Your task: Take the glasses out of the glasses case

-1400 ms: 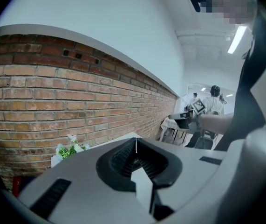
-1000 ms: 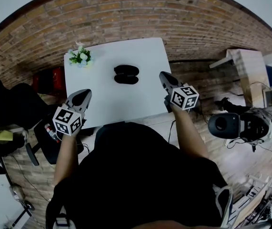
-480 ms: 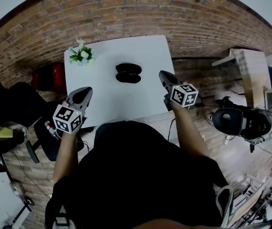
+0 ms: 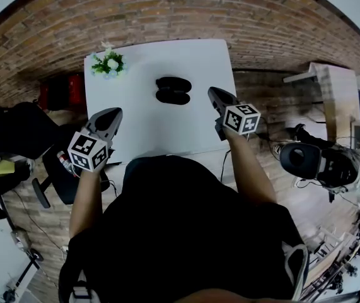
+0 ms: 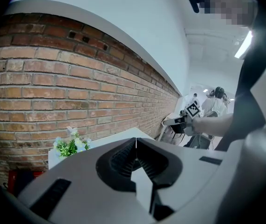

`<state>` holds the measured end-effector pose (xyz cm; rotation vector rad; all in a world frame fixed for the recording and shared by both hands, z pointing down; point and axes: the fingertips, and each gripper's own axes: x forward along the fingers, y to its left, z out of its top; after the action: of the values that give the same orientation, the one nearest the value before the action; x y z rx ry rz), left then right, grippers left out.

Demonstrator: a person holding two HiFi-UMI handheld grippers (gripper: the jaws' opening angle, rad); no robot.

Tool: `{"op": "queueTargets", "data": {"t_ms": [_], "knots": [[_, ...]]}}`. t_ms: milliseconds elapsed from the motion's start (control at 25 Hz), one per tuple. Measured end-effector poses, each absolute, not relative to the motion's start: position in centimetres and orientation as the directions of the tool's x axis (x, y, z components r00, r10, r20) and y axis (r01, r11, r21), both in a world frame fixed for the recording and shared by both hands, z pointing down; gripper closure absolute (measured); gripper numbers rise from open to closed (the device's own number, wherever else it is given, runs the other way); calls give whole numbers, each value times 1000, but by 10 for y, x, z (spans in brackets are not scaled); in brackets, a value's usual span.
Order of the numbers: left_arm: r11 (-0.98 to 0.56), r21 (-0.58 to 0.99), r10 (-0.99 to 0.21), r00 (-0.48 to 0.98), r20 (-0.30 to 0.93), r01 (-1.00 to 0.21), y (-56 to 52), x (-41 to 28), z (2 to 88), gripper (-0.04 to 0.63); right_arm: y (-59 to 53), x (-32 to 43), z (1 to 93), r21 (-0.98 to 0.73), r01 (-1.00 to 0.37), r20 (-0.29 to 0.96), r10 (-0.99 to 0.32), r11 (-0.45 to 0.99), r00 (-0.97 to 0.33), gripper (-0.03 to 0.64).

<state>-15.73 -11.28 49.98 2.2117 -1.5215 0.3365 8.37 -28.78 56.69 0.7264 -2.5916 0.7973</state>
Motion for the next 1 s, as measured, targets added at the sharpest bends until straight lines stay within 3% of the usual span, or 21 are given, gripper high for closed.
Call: {"op": "queueTargets", "data": {"t_ms": [1000], "knots": [[-236, 277, -819, 344, 459, -932, -112, -195, 535, 583, -292, 33, 635, -415, -550, 564, -269, 725, -781, 600]]}}
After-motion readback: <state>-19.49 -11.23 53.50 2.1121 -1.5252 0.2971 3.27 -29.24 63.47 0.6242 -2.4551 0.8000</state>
